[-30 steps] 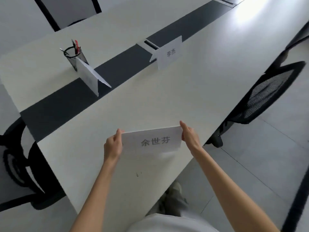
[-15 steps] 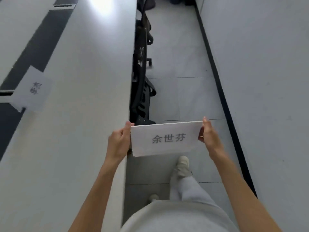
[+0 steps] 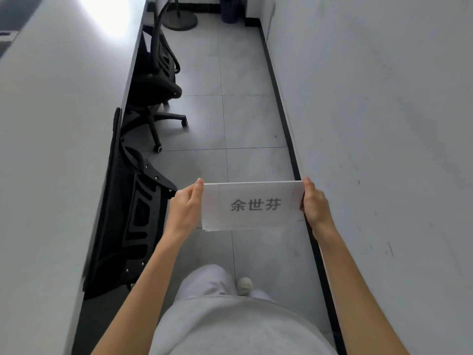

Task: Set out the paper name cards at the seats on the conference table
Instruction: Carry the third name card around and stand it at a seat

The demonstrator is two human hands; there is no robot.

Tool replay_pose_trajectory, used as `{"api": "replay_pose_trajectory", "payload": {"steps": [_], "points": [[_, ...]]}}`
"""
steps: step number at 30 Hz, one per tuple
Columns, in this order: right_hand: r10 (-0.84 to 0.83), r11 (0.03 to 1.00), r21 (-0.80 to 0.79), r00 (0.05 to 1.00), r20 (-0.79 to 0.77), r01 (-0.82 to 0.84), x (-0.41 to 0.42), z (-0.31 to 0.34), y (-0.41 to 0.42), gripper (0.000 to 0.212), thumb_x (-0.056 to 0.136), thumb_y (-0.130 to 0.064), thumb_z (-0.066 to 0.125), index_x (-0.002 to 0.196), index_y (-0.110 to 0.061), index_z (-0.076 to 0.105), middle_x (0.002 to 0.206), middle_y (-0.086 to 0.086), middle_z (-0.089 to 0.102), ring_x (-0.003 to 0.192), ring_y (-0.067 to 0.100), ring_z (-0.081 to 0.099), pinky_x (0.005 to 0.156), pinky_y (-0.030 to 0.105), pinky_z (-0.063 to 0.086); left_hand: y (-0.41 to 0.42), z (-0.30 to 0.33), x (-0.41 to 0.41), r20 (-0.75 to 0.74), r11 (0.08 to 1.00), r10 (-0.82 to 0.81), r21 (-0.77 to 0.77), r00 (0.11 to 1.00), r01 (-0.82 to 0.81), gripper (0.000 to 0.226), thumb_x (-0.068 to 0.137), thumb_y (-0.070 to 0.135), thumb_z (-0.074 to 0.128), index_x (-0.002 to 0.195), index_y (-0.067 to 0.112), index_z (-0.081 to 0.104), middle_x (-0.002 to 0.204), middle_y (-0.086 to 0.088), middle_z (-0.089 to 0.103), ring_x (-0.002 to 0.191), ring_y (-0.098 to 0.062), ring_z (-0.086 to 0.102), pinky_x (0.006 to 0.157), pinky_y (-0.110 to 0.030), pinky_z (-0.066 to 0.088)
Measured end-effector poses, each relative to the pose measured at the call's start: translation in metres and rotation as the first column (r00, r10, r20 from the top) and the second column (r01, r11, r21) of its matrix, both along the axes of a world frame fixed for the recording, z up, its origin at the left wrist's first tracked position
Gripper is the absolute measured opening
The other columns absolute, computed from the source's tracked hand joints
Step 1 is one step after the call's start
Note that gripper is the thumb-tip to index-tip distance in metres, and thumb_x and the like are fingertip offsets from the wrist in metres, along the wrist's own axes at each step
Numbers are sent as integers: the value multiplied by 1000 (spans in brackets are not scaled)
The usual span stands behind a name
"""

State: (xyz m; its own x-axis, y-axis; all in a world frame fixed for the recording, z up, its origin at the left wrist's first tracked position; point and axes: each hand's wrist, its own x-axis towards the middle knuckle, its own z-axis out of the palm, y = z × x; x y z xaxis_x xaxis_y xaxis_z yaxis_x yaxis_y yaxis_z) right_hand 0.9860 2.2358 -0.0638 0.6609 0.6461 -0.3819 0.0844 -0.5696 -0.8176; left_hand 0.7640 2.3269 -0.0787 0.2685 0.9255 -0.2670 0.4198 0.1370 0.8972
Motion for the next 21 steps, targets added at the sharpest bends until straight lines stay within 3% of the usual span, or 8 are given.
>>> {"api": "replay_pose_trajectory", "payload": {"steps": [3,6,9,12,15,17,19,21], "points": [[69,998,-3,998,-13,-69,31,-2,61,52,94,-47,26,71,-10,53,70,3,55,73,21,55,76,38,48,51,2,28,-21,999,50,16,999,-50,41,81,63,30,78,24,45,78,-8,53,76,-18,49,74,-36,40],[141,990,-21,990,10,-141,57,-11,132,53,94,-50,24,79,-12,57,84,8,60,93,30,59,95,50,47,110,0,53,-64,994,100,55,993,-96,35,94,43,30,77,21,51,81,-17,61,78,-28,57,76,-42,45],[233,971,-58,972,24,-231,77,-19,216,57,93,-52,22,82,-9,57,91,15,61,97,33,59,96,51,45,180,-9,69,-116,986,147,100,982,-136,36,95,42,27,78,20,50,90,-27,66,87,-37,61,83,-48,46],[321,945,-66,947,17,-320,86,-18,302,52,94,-50,21,82,-12,55,92,13,59,98,31,58,93,45,47,250,-16,76,-147,983,175,90,974,-163,31,95,40,26,79,22,45,92,-28,65,89,-39,60,75,-41,41],[431,901,-77,901,41,-428,87,-13,386,60,96,-46,18,86,-5,60,88,10,58,88,27,55,74,34,42,312,-10,77,-106,965,262,59,959,-257,33,97,35,26,76,22,47,84,-14,66,83,-25,60,73,-30,40],[513,857,-84,857,53,-508,81,-11,438,61,96,-47,17,93,-4,60,94,10,57,92,26,53,79,32,35,345,-6,70,-95,942,336,39,937,-334,32,97,33,25,85,25,53,79,1,59,78,-10,53,69,-19,38],[590,807,-66,806,42,-587,70,-12,491,57,95,-49,18,91,-7,57,100,11,57,98,28,53,83,33,35,375,-4,59,-89,907,422,34,902,-421,35,97,34,24,104,21,56,85,2,58,82,-10,51,68,-17,37],[659,752,-58,751,41,-657,54,-14,545,57,94,-50,19,92,-8,57,107,15,59,102,30,53,85,34,36,401,-5,48,-107,863,506,43,856,-504,33,97,33,24,100,21,54,81,4,56,79,-9,51,66,-18,38]]}}
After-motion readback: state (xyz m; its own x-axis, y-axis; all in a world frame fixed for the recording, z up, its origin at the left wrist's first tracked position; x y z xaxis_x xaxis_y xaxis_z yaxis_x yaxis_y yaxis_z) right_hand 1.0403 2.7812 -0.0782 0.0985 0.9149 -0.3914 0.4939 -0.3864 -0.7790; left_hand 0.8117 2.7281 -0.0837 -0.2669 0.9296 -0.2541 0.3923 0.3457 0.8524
